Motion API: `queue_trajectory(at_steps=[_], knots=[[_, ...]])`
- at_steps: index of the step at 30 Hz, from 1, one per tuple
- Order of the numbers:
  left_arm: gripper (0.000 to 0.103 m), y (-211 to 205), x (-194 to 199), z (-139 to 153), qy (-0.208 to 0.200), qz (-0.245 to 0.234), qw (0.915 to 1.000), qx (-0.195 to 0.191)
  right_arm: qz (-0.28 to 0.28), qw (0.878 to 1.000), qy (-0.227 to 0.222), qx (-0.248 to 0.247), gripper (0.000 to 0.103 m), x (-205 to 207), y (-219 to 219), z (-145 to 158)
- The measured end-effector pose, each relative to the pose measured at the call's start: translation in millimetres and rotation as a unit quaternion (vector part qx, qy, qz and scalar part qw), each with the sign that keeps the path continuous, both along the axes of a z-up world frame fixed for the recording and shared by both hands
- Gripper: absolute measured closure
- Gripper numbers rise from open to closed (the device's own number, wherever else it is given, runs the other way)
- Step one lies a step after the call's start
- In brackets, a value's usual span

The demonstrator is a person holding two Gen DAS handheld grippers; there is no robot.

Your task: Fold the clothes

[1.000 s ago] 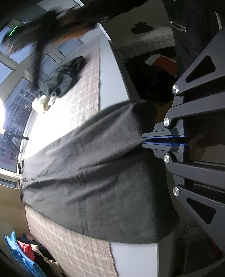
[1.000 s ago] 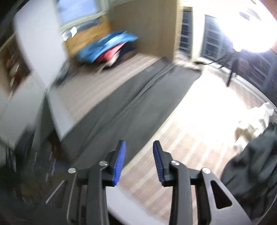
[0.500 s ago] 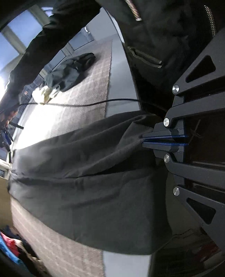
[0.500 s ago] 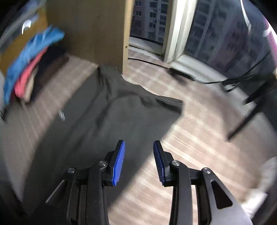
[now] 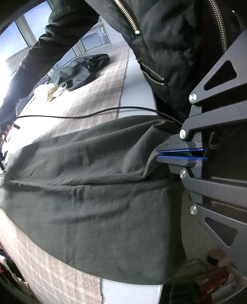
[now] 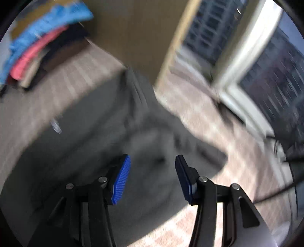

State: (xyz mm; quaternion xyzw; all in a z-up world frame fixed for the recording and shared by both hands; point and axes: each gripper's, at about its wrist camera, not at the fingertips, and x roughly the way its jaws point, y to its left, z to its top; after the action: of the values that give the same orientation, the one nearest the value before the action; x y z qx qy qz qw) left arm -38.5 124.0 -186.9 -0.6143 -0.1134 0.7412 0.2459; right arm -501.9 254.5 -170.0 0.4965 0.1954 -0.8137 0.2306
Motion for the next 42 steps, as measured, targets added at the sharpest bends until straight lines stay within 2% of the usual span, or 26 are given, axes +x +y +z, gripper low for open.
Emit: queue_trajectory(at_steps=[2,6,12,13,14,15,17,18,20,22,26,28,30,31,32,34,42], knots=[[0.100,-1,-1,-3,-0.006,0.002,1.0000,-0.006,0.052,0.998,0.004,0.026,0.054,-5,-9,0],[0.100,0,-3,-7,-0.017,0.005,0.9998,-0.003,0.115,0.991,0.018,0.072,0.053,-12,-22,-11],[0.100,1,-3,-8,-0.027,0.010,0.9996,0.002,0.135,0.989,-0.019,0.058,0.048,-20,-18,-22],[0.100,1,-3,-8,-0.028,0.011,0.9996,0.002,0.134,0.989,-0.026,0.051,0.052,-20,-15,-22],[0.100,1,-3,-8,-0.029,0.011,0.9995,0.001,0.136,0.989,-0.040,0.044,0.066,-21,-13,-22],[0.100,1,-3,-8,-0.030,0.009,0.9995,0.001,0.139,0.988,-0.051,0.039,0.070,-21,-12,-22],[0.100,2,-3,-8,-0.032,0.006,0.9995,0.001,0.155,0.985,-0.041,0.063,0.070,-15,-13,-20],[0.100,2,-3,-8,-0.032,0.005,0.9995,0.001,0.164,0.983,-0.030,0.071,0.069,-11,-15,-18],[0.100,3,-4,-7,-0.032,0.003,0.9995,0.000,0.180,0.980,-0.010,0.081,0.051,-5,-18,-14],[0.100,4,-4,-7,-0.032,0.002,0.9995,-0.001,0.194,0.977,0.002,0.089,0.045,-2,-23,-12],[0.100,3,-6,-10,-0.036,0.006,0.9993,0.000,0.213,0.972,-0.005,0.102,0.045,-3,-32,-20],[0.100,3,-6,-11,-0.037,0.008,0.9993,0.002,0.213,0.973,-0.016,0.088,0.045,-7,-32,-20],[0.100,2,-6,-12,-0.036,0.007,0.9993,0.001,0.197,0.977,-0.054,0.059,0.058,-18,-25,-21],[0.100,3,-6,-12,-0.034,0.007,0.9994,0.000,0.189,0.978,-0.073,0.042,0.068,-20,-21,-20],[0.100,3,-5,-11,-0.032,0.007,0.9995,-0.001,0.193,0.978,-0.063,0.049,0.081,-19,-20,-19],[0.100,3,-5,-10,-0.028,0.005,0.9996,-0.002,0.204,0.976,-0.049,0.064,0.090,-11,-18,-15],[0.101,11,4,4,-0.012,-0.012,0.9997,0.017,0.204,0.975,-0.024,0.090,0.093,14,0,15]])
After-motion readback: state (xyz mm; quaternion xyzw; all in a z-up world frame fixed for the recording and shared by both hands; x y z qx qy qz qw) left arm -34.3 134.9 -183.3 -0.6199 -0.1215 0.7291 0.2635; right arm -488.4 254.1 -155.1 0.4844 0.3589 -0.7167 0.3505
